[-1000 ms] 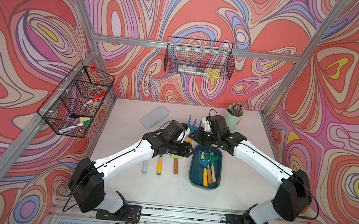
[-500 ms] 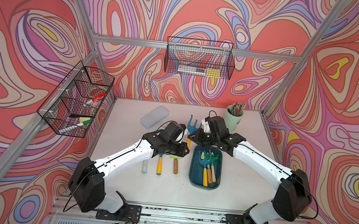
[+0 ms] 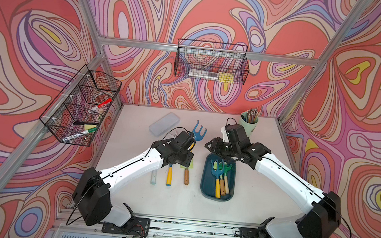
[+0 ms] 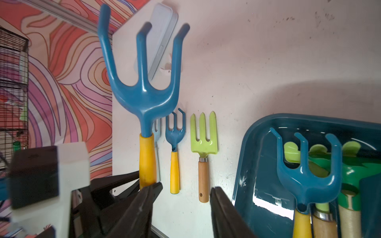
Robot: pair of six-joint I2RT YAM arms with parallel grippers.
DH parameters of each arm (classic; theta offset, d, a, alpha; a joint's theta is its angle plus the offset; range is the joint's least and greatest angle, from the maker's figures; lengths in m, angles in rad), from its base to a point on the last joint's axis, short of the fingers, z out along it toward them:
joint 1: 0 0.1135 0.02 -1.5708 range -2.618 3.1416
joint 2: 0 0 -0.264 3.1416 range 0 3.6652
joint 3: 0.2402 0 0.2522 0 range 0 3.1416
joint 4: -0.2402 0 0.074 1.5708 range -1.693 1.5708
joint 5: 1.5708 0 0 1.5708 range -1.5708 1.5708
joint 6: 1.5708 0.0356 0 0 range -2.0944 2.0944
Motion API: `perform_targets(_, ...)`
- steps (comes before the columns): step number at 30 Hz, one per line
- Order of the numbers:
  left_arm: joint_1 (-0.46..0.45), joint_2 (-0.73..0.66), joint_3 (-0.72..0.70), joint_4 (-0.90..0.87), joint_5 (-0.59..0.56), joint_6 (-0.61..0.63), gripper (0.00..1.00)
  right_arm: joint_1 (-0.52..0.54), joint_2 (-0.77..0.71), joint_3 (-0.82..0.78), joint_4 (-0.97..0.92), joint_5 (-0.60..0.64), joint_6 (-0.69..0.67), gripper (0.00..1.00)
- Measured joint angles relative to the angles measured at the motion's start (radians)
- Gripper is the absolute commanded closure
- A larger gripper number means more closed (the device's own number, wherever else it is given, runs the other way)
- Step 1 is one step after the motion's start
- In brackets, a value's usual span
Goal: Take the hand rake out of the storage box
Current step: Pick up the rake from the storage box.
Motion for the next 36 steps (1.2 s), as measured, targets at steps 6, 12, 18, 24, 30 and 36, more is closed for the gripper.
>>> perform_targets(6,-0.035,0.0,0.004,0.0,-0.239,0.113,1.0,0.0,0.019,0.096,0.06,0.032,0.071,0.53)
perform_targets(12,-0.047,-0.015,-0.057,0.096,-0.361,0.219,1.0,0.0,0.132,0.267,0.062,0.064,0.108,0.51)
perform_targets(18,-0.051,-0.035,-0.09,0.145,-0.421,0.264,1.0,0.042,0.202,0.358,0.053,0.161,0.123,0.5)
perform_targets(24,-0.065,-0.041,-0.105,0.19,-0.49,0.309,1.0,0.085,0.269,0.397,0.047,0.207,0.159,0.53)
perform_targets(30,-0.077,-0.044,-0.153,0.265,-0.584,0.39,1.0,0.116,0.294,0.394,0.055,0.253,0.214,0.53)
perform_targets(36,-0.101,-0.062,-0.234,0.372,-0.676,0.488,1.0,0.117,0.294,0.393,0.066,0.291,0.261,0.54)
